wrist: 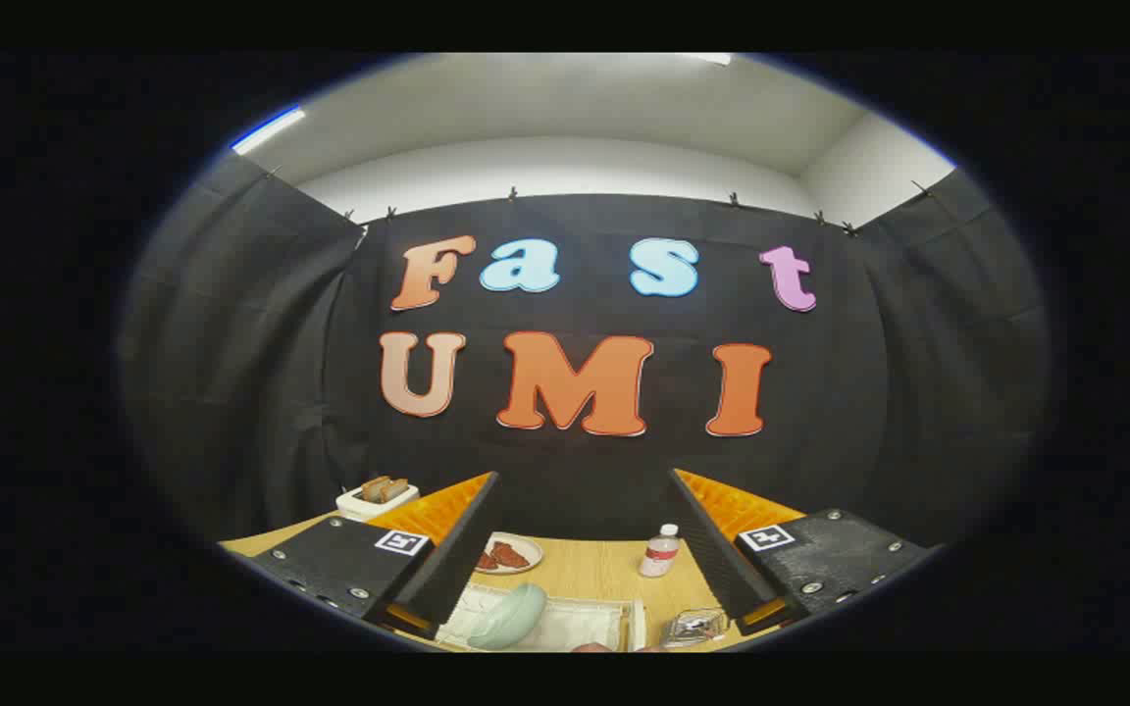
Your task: Take the plate from the dish rack, then take the spoon from the basket and place it into the plate.
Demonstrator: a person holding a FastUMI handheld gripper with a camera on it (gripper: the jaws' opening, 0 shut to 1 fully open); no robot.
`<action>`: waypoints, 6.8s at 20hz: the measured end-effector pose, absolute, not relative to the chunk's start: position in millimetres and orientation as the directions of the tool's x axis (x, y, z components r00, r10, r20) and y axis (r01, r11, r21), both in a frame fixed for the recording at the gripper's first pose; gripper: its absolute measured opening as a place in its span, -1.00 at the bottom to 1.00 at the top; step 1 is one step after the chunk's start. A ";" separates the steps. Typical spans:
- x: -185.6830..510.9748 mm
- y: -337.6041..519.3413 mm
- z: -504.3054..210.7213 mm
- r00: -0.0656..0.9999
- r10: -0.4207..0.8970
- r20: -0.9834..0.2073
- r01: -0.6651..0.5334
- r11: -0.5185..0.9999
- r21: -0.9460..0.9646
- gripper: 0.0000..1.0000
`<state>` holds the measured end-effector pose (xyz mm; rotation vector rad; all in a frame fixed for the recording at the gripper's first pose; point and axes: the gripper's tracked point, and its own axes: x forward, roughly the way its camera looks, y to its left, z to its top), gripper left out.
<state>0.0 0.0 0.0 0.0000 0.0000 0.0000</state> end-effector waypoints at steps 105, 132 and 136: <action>-187.0 -52.9 -276.9 0.298 0.328 -0.896 0.163 0.908 0.386 -0.51; -248.1 -31.6 -389.7 0.252 0.491 -0.834 0.229 0.807 0.544 -0.49; -247.3 -42.7 -401.9 0.256 0.439 -0.861 0.231 0.837 0.495 -0.31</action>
